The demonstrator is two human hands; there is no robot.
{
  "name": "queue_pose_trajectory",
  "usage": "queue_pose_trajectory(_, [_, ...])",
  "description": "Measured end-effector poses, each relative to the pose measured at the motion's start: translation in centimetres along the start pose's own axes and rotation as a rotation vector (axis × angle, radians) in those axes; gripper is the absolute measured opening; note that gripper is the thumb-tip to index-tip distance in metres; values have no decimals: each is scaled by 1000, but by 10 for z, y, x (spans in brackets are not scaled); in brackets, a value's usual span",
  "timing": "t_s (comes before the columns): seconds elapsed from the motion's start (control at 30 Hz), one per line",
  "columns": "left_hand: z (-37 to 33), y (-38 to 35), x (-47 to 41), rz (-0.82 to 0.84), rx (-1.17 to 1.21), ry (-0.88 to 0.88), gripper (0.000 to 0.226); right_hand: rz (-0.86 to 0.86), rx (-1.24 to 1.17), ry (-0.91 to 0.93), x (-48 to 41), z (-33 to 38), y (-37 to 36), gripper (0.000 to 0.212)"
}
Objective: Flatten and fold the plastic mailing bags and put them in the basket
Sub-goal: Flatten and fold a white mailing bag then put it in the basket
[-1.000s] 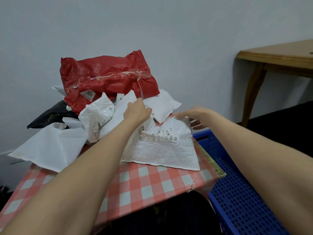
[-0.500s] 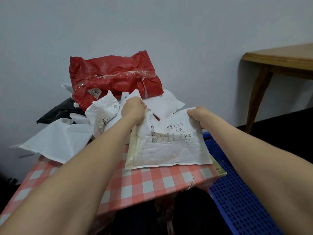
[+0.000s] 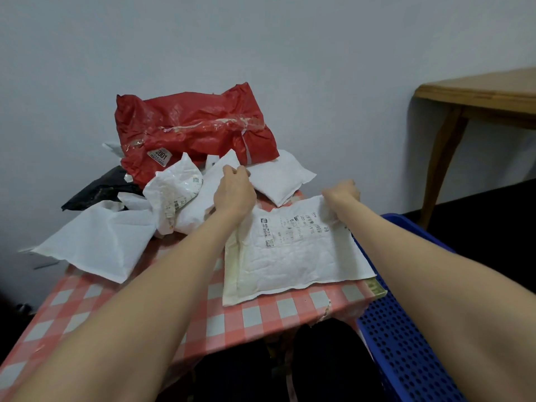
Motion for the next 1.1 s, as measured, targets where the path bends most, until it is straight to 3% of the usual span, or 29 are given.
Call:
queue_pose_trajectory(0.1, [-11,1,16,-36,-27,-112,35,-52,222,223,14,18,2,55])
queue_pose_trajectory(0.2, [-15,-8,39,-50,-185,-139,34,37,394,526,35,38,-11,41])
queue_pose_trajectory(0.33, [-10,-47,71,203,-185,-21,44,307,629,711,60,29,-50,39])
queue_pose_trajectory(0.43, [-6,-68,76,345,-137,-11,49,408,737,671,68,4,-68,41])
queue_pose_trajectory(0.5, [-4,-75,74,381,-78,-37,48,369,717,633,66,-6,-72,40])
queue_pose_trajectory(0.57, [-3,-79,69,361,-67,-63,47,315,704,617,65,-7,-73,41])
queue_pose_trajectory(0.67, [-2,-79,60,340,-74,-96,47,366,705,555,62,-8,-81,47])
queue_pose_trajectory(0.83, [1,-88,57,407,-86,-70,48,375,822,499,54,-14,-82,57])
queue_pose_trajectory(1.1, [2,-94,57,431,-110,-52,46,342,836,482,52,-20,-84,56])
Point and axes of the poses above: each hand's wrist, its own x-axis away from the middle knuckle, its own y-axis out of the back of the hand, z = x × y, the point moved 7 cm from there along -x, towards the middle knuckle, and after that the axes turned 12 degrees about -x, right-handed, at the moved point
